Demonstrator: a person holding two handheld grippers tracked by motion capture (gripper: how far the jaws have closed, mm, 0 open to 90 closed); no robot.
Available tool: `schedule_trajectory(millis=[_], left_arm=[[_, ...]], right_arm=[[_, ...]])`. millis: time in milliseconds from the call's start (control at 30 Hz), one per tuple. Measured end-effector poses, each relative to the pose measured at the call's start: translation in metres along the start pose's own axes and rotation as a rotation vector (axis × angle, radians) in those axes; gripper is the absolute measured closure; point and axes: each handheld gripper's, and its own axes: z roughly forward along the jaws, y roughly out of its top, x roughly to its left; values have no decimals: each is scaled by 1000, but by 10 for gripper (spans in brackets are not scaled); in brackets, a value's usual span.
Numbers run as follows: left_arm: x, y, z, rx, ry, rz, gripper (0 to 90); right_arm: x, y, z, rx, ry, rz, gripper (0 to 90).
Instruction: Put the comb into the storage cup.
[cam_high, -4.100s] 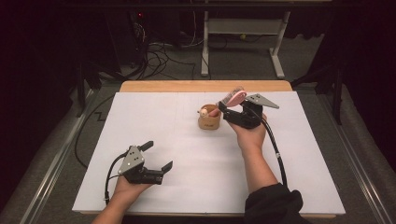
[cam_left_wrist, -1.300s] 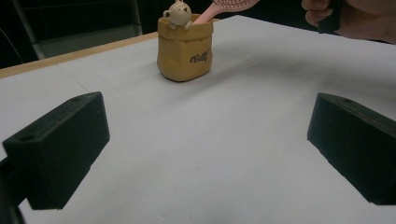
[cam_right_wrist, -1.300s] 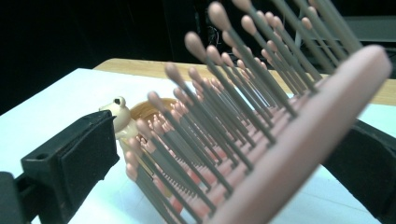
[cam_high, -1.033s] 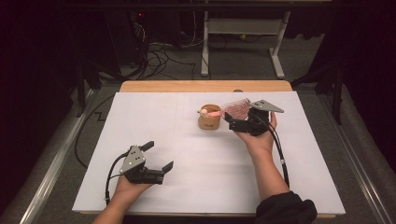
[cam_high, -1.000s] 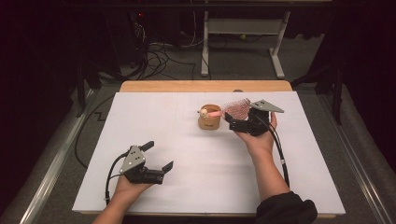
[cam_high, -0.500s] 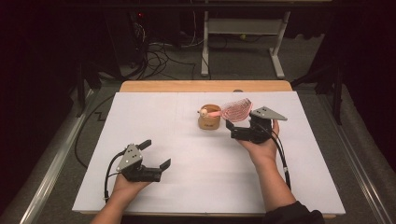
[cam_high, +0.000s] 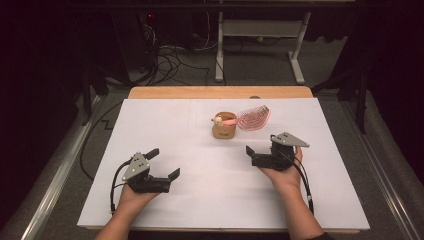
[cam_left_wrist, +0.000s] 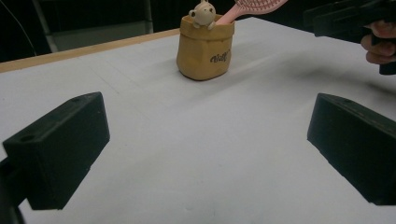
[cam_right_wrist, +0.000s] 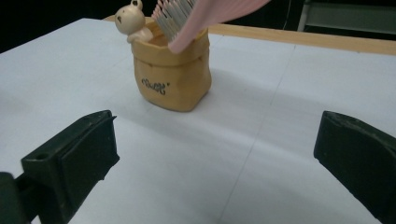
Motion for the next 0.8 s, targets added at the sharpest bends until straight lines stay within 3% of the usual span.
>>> schedule_trajectory(millis=[200,500,800], left_arm=[[0,0,-1,13,3,8,0],[2,0,-6,11,10,7,0],[3,-5,-17,30,18,4,0]], right_arm=[[-2,-15,-16,4,-5,-11,3],[-9,-36,-55,-54,-12,-34,2],[-15,-57,-91,-105,-25,-8,2]])
